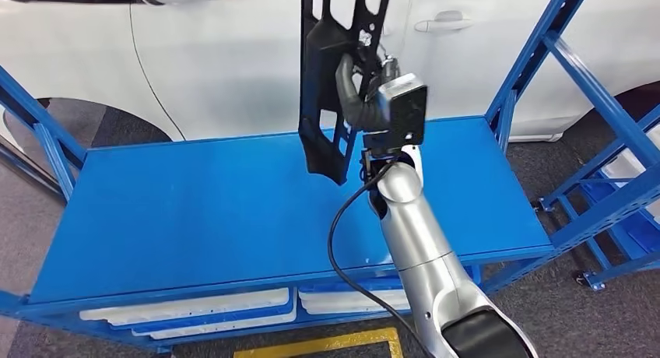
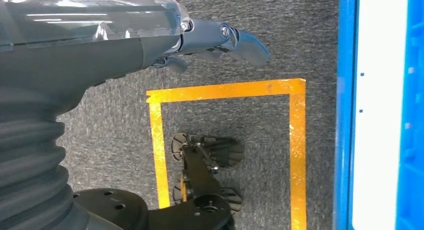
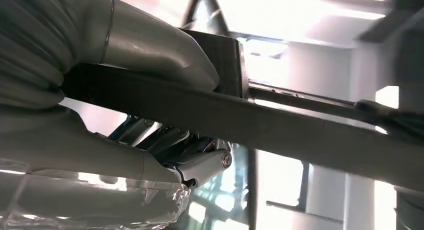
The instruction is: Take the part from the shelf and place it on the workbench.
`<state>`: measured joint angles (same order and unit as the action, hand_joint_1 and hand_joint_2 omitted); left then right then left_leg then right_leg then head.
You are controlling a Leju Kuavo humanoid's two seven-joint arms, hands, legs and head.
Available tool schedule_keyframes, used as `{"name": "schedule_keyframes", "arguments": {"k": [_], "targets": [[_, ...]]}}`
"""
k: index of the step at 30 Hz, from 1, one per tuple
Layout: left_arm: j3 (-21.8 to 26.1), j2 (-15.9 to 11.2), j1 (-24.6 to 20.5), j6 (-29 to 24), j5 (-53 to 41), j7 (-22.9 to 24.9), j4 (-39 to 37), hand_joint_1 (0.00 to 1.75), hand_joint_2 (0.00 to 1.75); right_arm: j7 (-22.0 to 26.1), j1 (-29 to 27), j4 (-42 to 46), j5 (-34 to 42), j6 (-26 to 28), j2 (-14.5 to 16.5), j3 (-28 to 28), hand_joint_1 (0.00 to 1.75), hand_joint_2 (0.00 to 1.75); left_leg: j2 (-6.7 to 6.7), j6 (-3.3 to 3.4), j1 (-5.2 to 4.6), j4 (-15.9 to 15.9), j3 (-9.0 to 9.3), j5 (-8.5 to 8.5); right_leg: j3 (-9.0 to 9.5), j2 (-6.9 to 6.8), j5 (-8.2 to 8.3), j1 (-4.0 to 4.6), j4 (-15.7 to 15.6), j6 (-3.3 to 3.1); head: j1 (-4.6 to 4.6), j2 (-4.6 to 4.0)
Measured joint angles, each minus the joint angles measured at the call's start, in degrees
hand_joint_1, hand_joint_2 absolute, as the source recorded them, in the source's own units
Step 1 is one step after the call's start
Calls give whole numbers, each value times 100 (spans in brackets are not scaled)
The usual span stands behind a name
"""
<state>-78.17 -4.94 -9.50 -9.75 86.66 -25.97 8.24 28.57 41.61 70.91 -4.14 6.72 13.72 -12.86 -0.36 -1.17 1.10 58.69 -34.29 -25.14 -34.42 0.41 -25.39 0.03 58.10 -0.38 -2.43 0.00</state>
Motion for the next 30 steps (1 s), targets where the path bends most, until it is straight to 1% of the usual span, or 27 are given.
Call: {"name": "schedule_keyframes", "arguments": {"k": [2,3,4,5,7,8,9,10,11,12,13,14,15,16,18,19,20,21,22,23,24,25,26,27,28,29,30], "targets": [[16,1,18,-11,0,-20,0,0,175,62,-276,547,558,-304,-89,11,175,175,-6,73,1,-28,3,-6,-11,-1,-12,-3,4,59,0,0],[30,1,25,-15,0,-36,0,0,175,92,-416,825,803,-451,-136,13,175,175,-8,113,8,-43,9,-2,-28,-4,-62,-10,54,92,1,0],[47,1,28,-17,0,-56,0,0,175,126,-545,1083,1004,-578,-185,11,175,175,-8,155,17,-60,16,4,-89,-6,-163,-17,198,125,1,0],[65,1,28,-17,0,-75,0,0,175,161,-663,1324,1164,-684,-237,10,175,175,-8,188,25,-75,25,9,-210,-8,-318,-28,461,155,1,0],[93,-1,38,-16,0,-102,0,0,175,205,-875,1704,1348,-816,-335,-3,175,175,-7,216,21,-74,27,3,-599,-10,-668,-39,1248,192,0,0],[102,-2,44,-14,0,-106,0,0,175,212,-970,1847,1387,-847,-377,-10,175,175,-6,219,19,-71,28,0,-773,-10,-761,-45,1572,204,0,0],[108,-2,49,-9,0,-109,0,0,175,214,-1053,1968,1412,-869,-413,-18,175,175,-5,221,17,-66,30,-6,-861,-11,-747,-50,1710,208,0,0],[113,-3,52,2,0,-115,0,0,175,223,-1122,2079,1434,-892,-446,-26,175,175,-6,220,17,-60,34,-13,-831,-12,-622,-55,1609,204,0,0],[116,-3,52,22,0,-127,0,0,175,246,-1185,2195,1460,-928,-478,-39,175,175,-10,216,16,-53,41,-23,-686,-13,-418,-59,1286,190,0,0],[118,-1,52,52,0,-146,0,0,175,290,-1259,2345,1495,-992,-514,-64,175,175,-16,205,16,-48,51,-36,-477,-14,-211,-60,841,166,0,0],[120,0,54,91,0,-173,0,0,175,347,-1354,2522,1540,-1084,-554,-103,175,175,-24,184,5,-38,58,-50,-286,-15,-61,-50,447,142,0,0],[122,1,59,133,0,-204,0,0,175,409,-1473,2718,1594,-1197,-598,-155,175,175,-32,159,-2,-35,63,-62,-151,-16,21,-38,173,120,0,0],[126,2,70,172,0,-237,0,0,175,466,-1613,2914,1649,-1309,-645,-214,175,175,-37,128,-10,-38,69,-73,-86,-13,37,-23,40,98,0,0],[130,2,81,203,0,-265,0,0,175,508,-1757,3082,1696,-1402,-689,-273,175,175,-40,95,-16,-48,79,-78,-74,-10,27,-7,27,79,0,0],[137,-2,101,236,0,-300,0,0,175,561,-2003,3345,1743,-1501,-763,-376,175,175,-30,31,-10,-48,101,-113,-44,-8,36,-28,-11,19,0,0],[138,-2,104,245,0,-308,0,0,175,575,-2086,3442,1752,-1519,-791,-417,175,175,-20,8,-8,46,71,-191,-25,-14,44,-43,-37,-19,0,0],[138,-2,106,251,0,-314,0,0,175,585,-2145,3522,1761,-1531,-813,-452,175,175,-10,-12,-4,260,-15,-328,-8,-20,51,-59,-61,-52,0,0],[139,-1,109,255,0,-317,0,0,175,594,-2186,3580,1780,-1558,-833,-481,175,175,0,-25,2,593,-161,-513,0,-25,50,-57,-67,-74,0,0],[139,1,114,259,0,-319,0,0,175,606,-2227,3623,1820,-1616,-853,-507,175,175,1,-37,5,1000,-347,-709,2,-28,48,-51,-67,-91,0,0],[140,1,121,258,0,-316,0,0,175,619,-2276,3650,1880,-1706,-874,-535,175,175,2,-48,8,1357,-515,-842,4,-28,46,-45,-65,-95,0,0],[140,-1,126,257,0,-306,0,0,175,639,-2337,3669,1956,-1830,-896,-574,175,175,2,-56,8,1549,-608,-871,7,-27,45,-40,-62,-96,0,0],[141,-2,129,256,0,-294,0,0,175,665,-2402,3682,2039,-1965,-914,-621,175,175,2,-57,8,1529,-602,-795,11,-26,44,-38,-57,-95,0,0],[140,-4,128,255,0,-273,0,0,175,687,-2461,3690,2135,-2118,-930,-680,175,175,3,-52,8,1283,-485,-625,16,-25,43,-37,-48,-92,0,0],[140,-8,123,254,0,-249,0,0,175,700,-2509,3693,2253,-2289,-943,-749,175,175,4,-39,8,868,-284,-411,19,-21,38,-38,-32,-83,0,0],[139,-10,116,255,0,-223,0,0,175,697,-2541,3692,2384,-2467,-954,-822,175,175,2,-20,0,478,-91,-257,12,-16,32,-26,-7,-65,0,0],[139,-13,107,257,0,-196,0,0,175,675,-2566,3691,2513,-2656,-966,-905,175,175,-2,5,-9,181,50,-147,-1,-10,31,-18,14,-41,0,0],[139,-15,101,262,0,-175,0,0,175,652,-2586,3690,2611,-2824,-976,-983,175,175,-8,31,-21,14,122,-98,-18,-6,34,-10,32,-14,0,0]]}}
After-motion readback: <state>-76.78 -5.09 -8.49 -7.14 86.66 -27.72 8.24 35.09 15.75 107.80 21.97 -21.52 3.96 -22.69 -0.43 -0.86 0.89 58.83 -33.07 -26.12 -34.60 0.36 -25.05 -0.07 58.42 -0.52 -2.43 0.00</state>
